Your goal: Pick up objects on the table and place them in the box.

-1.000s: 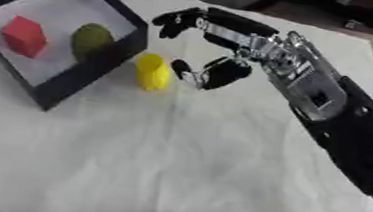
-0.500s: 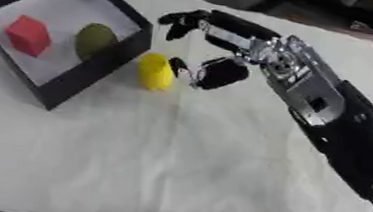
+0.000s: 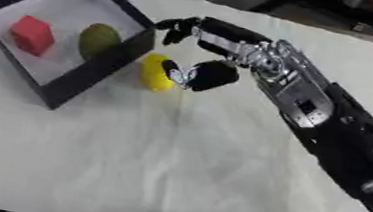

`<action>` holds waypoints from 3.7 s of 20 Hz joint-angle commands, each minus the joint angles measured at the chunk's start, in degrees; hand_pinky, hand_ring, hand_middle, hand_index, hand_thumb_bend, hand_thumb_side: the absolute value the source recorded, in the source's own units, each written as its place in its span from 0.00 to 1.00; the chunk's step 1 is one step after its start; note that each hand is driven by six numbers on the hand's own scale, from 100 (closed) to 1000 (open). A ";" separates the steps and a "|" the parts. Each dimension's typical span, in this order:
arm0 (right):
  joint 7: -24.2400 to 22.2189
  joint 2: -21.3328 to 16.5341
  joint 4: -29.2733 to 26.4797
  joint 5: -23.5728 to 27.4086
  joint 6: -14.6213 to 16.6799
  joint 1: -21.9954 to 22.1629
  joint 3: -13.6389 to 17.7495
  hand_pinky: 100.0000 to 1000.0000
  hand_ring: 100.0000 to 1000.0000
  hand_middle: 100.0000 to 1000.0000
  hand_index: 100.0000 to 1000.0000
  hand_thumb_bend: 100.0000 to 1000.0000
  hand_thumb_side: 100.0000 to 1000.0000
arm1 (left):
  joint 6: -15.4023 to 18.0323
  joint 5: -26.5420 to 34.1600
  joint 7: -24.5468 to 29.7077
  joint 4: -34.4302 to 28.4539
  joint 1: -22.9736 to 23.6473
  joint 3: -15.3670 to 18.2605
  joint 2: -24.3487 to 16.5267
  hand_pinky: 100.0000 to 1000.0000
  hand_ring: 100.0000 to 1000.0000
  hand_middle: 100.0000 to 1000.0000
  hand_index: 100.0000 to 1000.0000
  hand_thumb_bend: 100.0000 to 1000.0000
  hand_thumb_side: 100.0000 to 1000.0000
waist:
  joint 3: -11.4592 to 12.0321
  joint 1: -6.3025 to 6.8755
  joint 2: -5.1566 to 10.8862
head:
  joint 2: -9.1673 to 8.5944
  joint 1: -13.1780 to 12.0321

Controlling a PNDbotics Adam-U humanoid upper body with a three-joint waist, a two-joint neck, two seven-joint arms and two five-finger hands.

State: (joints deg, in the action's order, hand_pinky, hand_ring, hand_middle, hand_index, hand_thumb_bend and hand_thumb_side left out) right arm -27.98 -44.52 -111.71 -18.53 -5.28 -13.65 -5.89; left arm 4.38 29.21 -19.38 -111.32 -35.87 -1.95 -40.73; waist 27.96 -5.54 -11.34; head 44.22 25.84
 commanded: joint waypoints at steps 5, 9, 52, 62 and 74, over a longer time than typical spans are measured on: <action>-0.68 -0.37 2.22 -1.63 -0.26 -1.13 0.34 1.00 0.85 0.75 0.97 0.00 0.49 | -0.11 0.33 0.16 -0.46 -1.17 0.31 -0.75 0.96 0.65 0.89 0.78 0.13 0.53 | 0.15 0.28 0.39 | -0.10 -0.18; -0.49 -0.09 3.61 -2.55 -0.32 -1.73 0.22 1.00 0.85 0.75 0.98 0.00 0.50 | -0.14 0.32 0.29 -0.51 -1.44 0.20 -0.63 0.96 0.64 0.89 0.77 0.12 0.54 | 0.42 0.38 -0.11 | -0.10 -0.01; -5.16 1.47 13.23 -7.29 5.56 -6.69 0.13 1.00 0.84 0.70 0.98 0.01 0.54 | -0.67 0.61 1.02 -0.12 -2.64 0.01 0.31 0.97 0.63 0.89 0.75 0.08 0.60 | 2.31 -0.55 -4.74 | -0.10 1.29; -5.69 1.55 14.01 -7.86 7.17 -7.73 -0.34 1.00 0.80 0.65 0.94 0.03 0.50 | -0.89 0.82 1.18 0.07 -2.97 -0.09 0.58 0.97 0.63 0.89 0.75 0.07 0.61 | 2.61 -0.74 -5.42 | -0.10 1.66; -2.75 1.24 16.21 -9.53 6.90 -8.28 -0.48 0.89 0.62 0.48 0.77 0.10 0.19 | -0.99 1.14 1.57 -0.05 -3.26 -0.21 0.59 0.97 0.63 0.88 0.74 0.06 0.61 | 3.05 -0.77 -5.81 | -0.22 2.03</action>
State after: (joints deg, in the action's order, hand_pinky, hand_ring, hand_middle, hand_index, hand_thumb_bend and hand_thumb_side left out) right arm -31.23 -42.03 -95.85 -27.54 1.87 -21.66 -6.49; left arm 3.30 30.15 -17.98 -110.93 -38.25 -2.53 -38.97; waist 31.01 -6.12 -17.10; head 44.22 27.75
